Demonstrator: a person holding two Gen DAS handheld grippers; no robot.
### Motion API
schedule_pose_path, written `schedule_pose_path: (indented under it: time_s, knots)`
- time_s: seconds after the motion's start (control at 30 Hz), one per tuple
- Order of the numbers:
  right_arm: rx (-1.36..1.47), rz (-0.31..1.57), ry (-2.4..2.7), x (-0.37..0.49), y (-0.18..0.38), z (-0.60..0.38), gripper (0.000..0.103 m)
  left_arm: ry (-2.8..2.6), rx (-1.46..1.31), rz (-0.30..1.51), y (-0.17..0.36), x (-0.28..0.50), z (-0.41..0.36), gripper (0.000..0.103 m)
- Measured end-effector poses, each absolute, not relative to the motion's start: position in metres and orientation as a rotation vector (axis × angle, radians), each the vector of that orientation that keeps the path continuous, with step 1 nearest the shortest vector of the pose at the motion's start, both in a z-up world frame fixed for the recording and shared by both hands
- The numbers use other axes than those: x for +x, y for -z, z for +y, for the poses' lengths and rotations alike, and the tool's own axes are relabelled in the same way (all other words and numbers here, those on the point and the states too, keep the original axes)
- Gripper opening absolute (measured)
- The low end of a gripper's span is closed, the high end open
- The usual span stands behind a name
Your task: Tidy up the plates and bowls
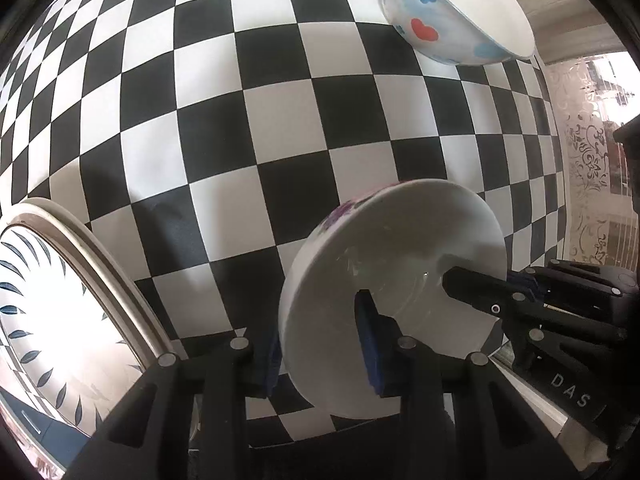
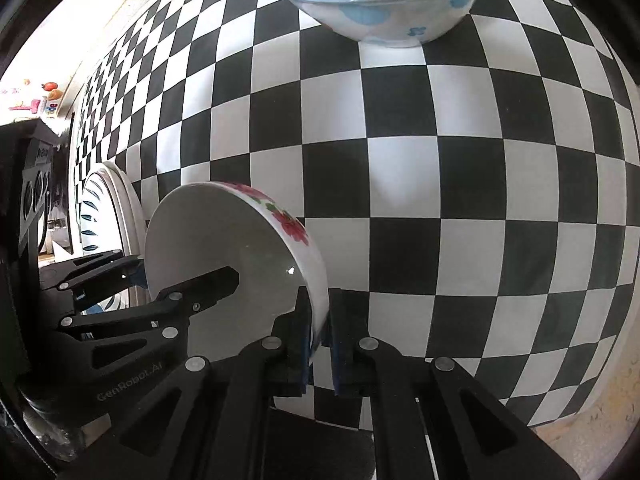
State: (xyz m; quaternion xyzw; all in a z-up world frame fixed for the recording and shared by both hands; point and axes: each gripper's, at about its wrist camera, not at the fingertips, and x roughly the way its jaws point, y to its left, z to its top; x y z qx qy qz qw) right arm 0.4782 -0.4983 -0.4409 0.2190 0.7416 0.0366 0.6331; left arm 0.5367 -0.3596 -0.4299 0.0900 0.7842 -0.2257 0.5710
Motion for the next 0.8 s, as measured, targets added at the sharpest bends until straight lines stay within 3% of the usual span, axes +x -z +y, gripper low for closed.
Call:
schedule_pose_path:
  time_s: [0.43,0.67,0.73,0.77,0.8]
  knots:
    - [0.513,1.69,-0.098,0.481,0.418,-0.515,0.01,0.514,0.223,1.837,0.388,0.527,-0.346,0.03]
    - [0.534,1.576,-0.078,0.492,0.359,-0.543,0.01,0.519,0.151,1.76,0.341,0.549,-0.338,0.032]
    - [0.546,1.522,-0.068,0.501,0.34,-0.557,0.019,0.516,0.12,1.707,0.325,0.569,-0.343,0.032]
    - [0.549,1.496,-0.065,0.507,0.331,-0.564,0.039,0.512,0.106,1.682,0.32,0.581,-0.347,0.032]
    - [0.55,1.456,-0.063,0.515,0.321,-0.572,0.067,0.501,0.099,1.662,0.315,0.593,-0.351,0.033]
